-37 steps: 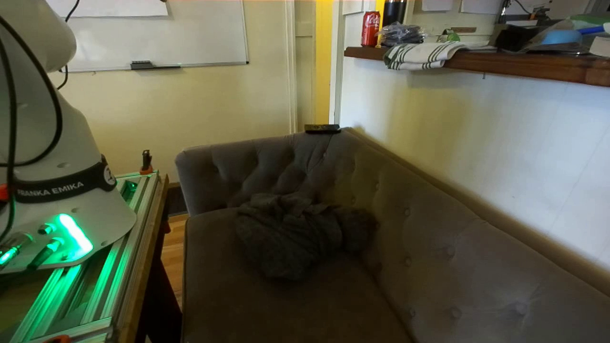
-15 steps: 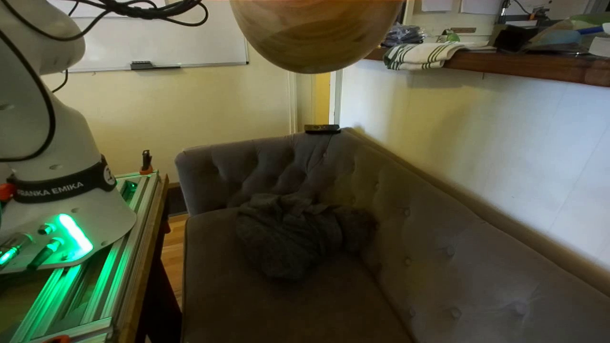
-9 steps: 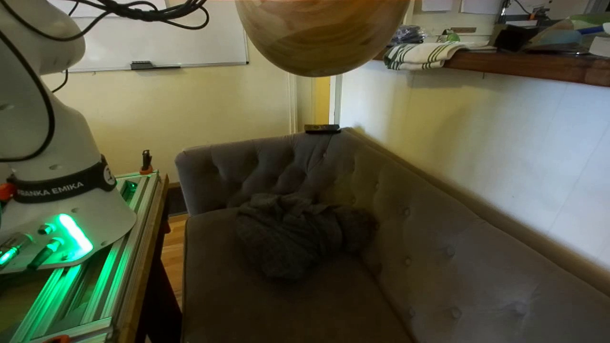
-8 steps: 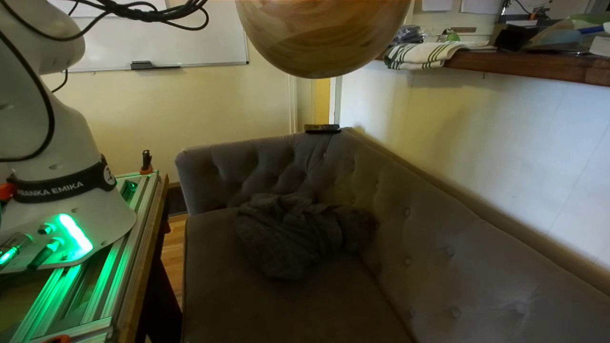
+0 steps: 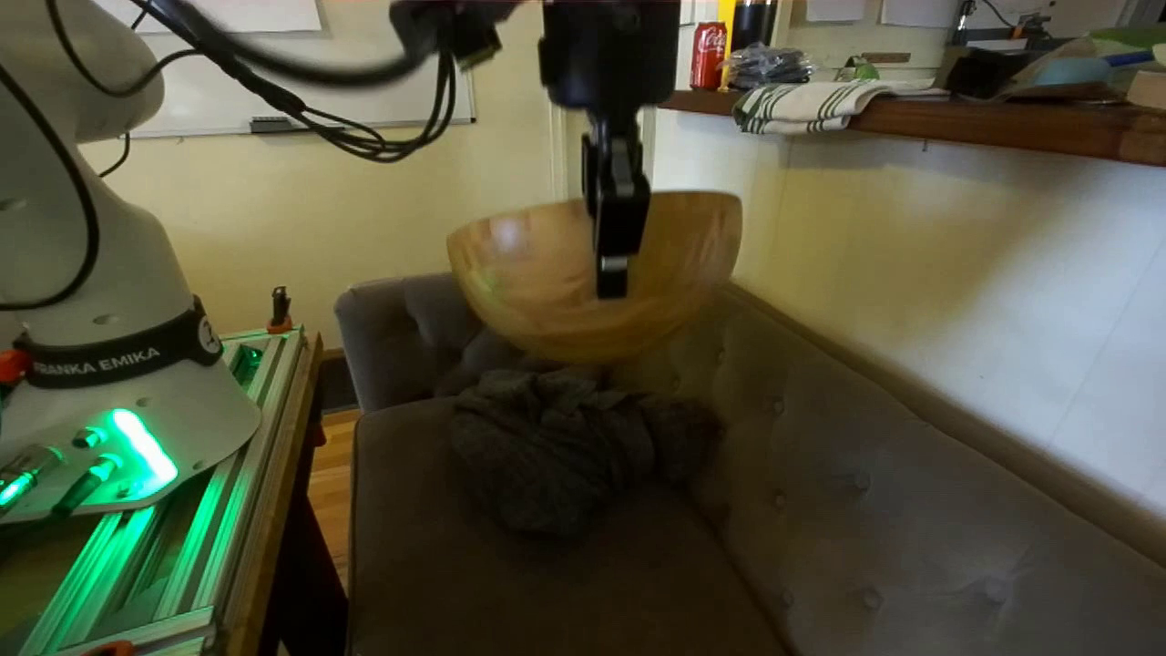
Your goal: Put the wooden bowl on the sofa.
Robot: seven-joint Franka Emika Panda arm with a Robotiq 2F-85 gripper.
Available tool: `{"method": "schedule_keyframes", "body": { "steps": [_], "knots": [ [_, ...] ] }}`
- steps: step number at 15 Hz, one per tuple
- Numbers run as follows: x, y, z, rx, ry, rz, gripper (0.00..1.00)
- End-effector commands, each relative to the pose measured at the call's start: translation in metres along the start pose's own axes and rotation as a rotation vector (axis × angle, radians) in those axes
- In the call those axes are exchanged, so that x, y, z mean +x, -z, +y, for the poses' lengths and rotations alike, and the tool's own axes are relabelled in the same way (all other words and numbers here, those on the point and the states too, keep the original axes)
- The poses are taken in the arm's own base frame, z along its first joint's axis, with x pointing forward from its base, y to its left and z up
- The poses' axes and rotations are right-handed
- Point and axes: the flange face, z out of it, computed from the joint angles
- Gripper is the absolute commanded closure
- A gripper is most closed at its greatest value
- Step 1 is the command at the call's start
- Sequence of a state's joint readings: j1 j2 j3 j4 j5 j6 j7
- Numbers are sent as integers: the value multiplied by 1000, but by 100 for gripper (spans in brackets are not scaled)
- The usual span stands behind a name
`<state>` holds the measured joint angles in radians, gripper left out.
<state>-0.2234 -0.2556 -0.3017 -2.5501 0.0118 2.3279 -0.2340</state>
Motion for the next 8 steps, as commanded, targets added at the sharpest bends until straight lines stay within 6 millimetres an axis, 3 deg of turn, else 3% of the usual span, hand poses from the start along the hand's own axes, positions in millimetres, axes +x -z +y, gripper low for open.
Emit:
{"method": "schedule_keyframes", "body": {
  "steps": [1,5,8],
  "knots": [
    [-10,-52,33,39,-46,23,96],
    [-15,-94,83,162,-243,0,96],
    [-13,-109,103,175,-400,70,96]
  ]
}}
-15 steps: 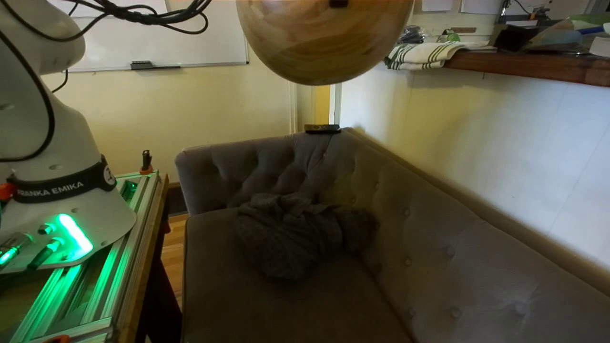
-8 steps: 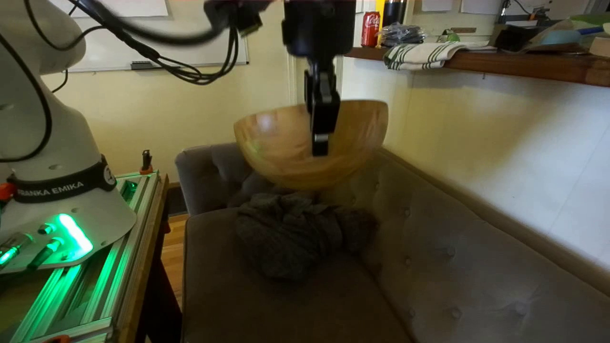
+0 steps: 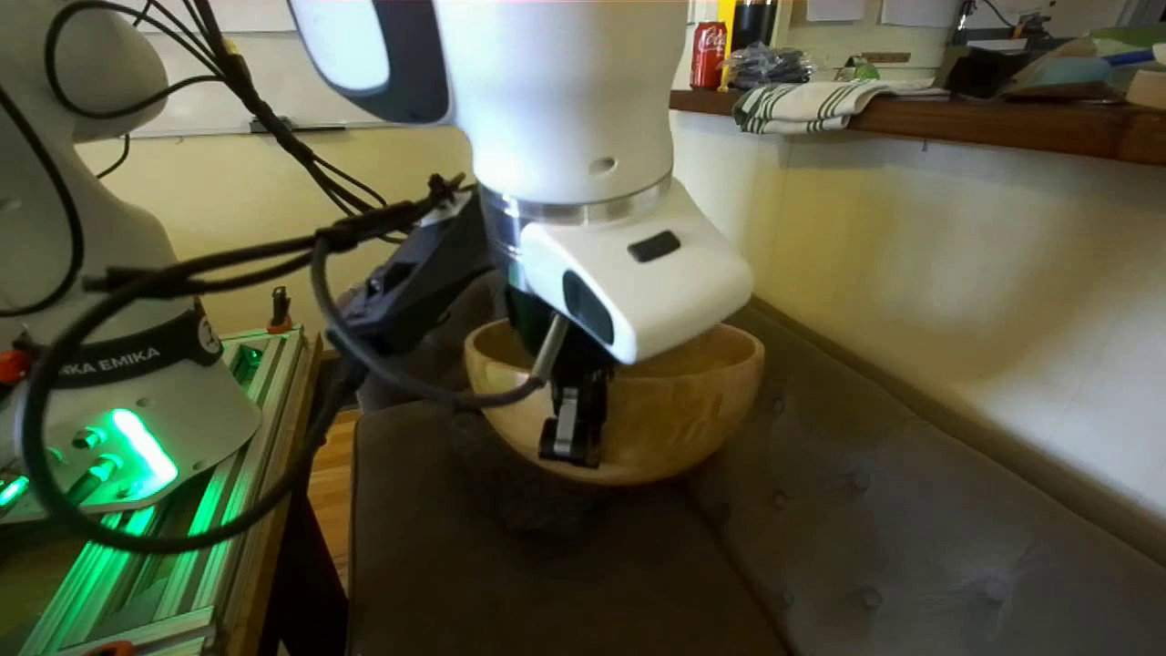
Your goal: Put the wooden bowl on the sofa.
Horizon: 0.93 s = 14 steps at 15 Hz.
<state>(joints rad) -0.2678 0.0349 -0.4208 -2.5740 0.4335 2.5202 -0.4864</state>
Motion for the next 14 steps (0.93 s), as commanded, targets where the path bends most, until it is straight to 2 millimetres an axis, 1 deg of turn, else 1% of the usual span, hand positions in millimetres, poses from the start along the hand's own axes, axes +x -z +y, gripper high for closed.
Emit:
{"method": "schedule_keyframes", "body": {
  "steps": [1,3,6,7,8,10,12,14],
  "knots": [
    [4,-2,9,4,-51,25,84],
    [11,-8,19,-3,-101,51,84],
    [13,-12,18,-4,-106,48,84],
    [13,-12,18,-4,-105,48,96],
    [11,-17,19,18,-167,72,96],
    [7,-42,30,34,-247,66,96],
    [6,-62,43,45,-369,112,96],
    [12,-83,51,52,-473,162,96]
  ]
}}
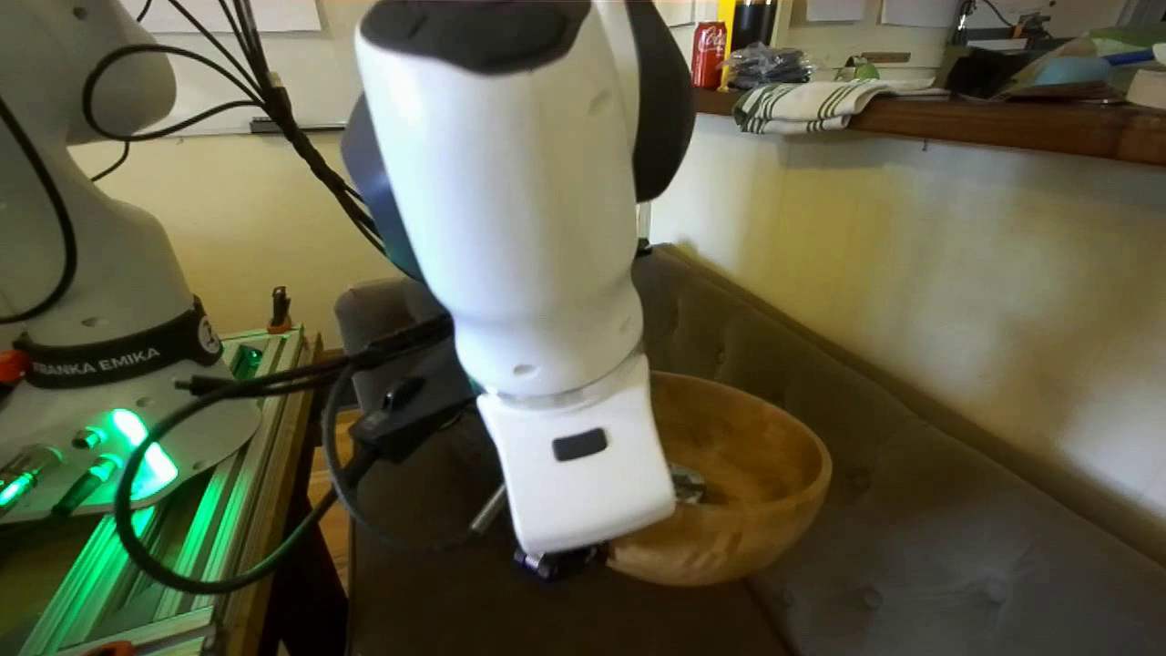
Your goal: Put the wooden bowl on the sofa.
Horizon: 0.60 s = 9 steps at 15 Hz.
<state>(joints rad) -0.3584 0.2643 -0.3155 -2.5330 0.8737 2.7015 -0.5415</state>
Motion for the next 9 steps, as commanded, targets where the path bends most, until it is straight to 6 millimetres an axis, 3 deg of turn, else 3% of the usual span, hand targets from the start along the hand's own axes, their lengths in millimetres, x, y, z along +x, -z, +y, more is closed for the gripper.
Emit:
{"method": "schedule_keyframes", "body": {
  "steps": [1,4,9],
  "knots": [
    [14,-33,6,25,-154,84,96],
    [6,-74,-10,-17,-205,135,96],
    [-19,-128,-61,-118,-158,153,96]
  ]
}}
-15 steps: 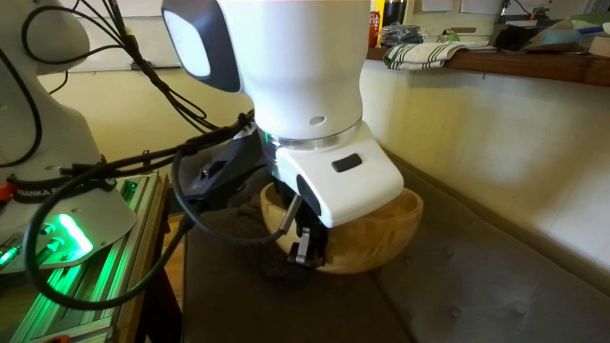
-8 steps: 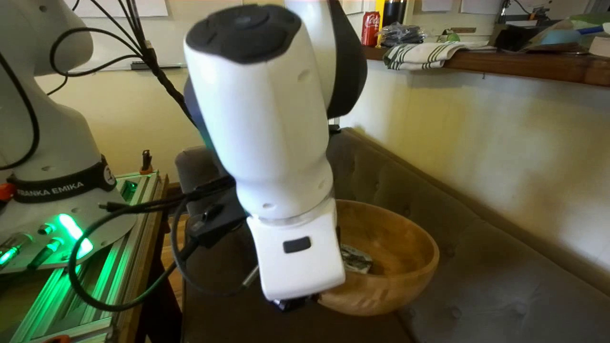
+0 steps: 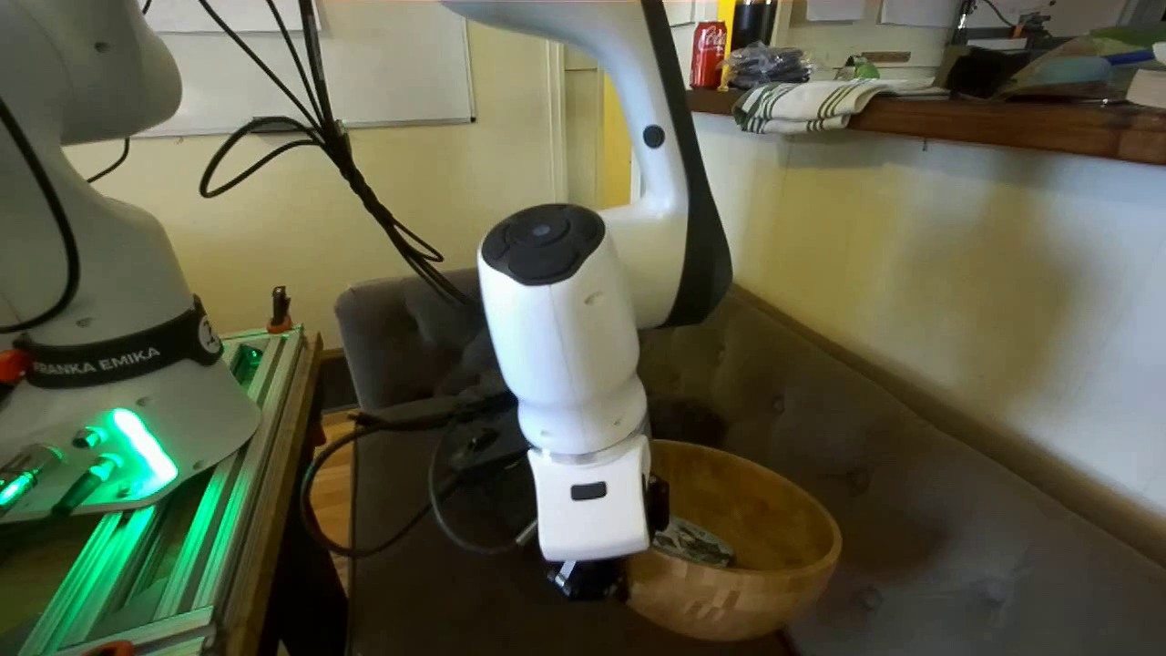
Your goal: Put the wooden bowl on the sofa.
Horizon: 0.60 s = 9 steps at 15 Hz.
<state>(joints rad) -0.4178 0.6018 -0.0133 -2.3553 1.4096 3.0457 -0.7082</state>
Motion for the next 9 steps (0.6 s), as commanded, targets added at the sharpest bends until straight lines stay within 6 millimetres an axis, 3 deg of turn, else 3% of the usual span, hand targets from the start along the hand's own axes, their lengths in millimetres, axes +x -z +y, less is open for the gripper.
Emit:
{"method": "schedule_keyframes", "body": {
  "steps": [1,2,3,5,6,7,9],
  "knots": [
    [-16,-23,-29,-53,43,27,96],
    [-14,-16,-19,-31,35,5,96],
    [-21,-24,-22,-43,47,-3,84],
    [-26,-30,-19,-55,51,-16,84],
    [-24,-30,-17,-57,46,-15,96],
    [-20,-30,-15,-51,21,-5,96],
    [-29,-39,-34,-9,3,-19,96]
  ]
}}
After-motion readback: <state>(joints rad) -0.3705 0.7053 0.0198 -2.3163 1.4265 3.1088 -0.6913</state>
